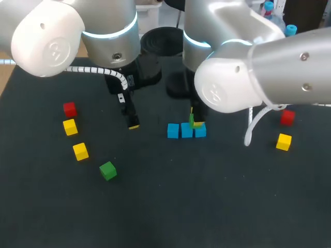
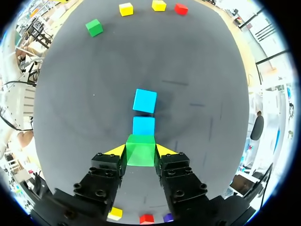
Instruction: Place the blue cubes, place green cubes on the blue cubes, place the yellow cubes on the green cubes, then place the red cubes on the yellow cubes, and place purple cube on the red cubes.
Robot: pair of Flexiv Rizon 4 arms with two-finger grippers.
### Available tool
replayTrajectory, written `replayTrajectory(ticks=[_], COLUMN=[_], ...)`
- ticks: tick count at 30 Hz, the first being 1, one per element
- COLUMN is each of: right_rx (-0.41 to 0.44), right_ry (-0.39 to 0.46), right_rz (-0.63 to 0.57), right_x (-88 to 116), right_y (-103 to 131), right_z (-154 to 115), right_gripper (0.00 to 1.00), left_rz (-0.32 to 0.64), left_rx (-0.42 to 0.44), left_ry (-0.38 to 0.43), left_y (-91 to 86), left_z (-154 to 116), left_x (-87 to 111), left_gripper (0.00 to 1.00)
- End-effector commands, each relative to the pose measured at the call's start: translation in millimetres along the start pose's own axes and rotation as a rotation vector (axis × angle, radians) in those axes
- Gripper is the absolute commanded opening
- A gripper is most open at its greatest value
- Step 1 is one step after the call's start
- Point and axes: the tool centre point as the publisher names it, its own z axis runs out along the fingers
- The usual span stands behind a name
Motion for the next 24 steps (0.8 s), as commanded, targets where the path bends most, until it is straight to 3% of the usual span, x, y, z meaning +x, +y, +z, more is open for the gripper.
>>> replayTrajectory(ticks=[1,24], right_rx=[-0.006,-0.033], right_ry=[0.009,0.018], right_rz=[-0.004,-0.007], right_x=[-1.4,1.2], right_y=[-4.4,-1.2], right_z=[-0.6,2.3], right_gripper=[0.00,0.00], left_rz=[-0.001,-0.001], left_rx=[-0.001,-0.001], left_ry=[0.000,0.000], left_y=[-0.2,-0.2], left_z=[0.1,0.1], left_x=[0.3,0.3], left_gripper=[1.00,1.00])
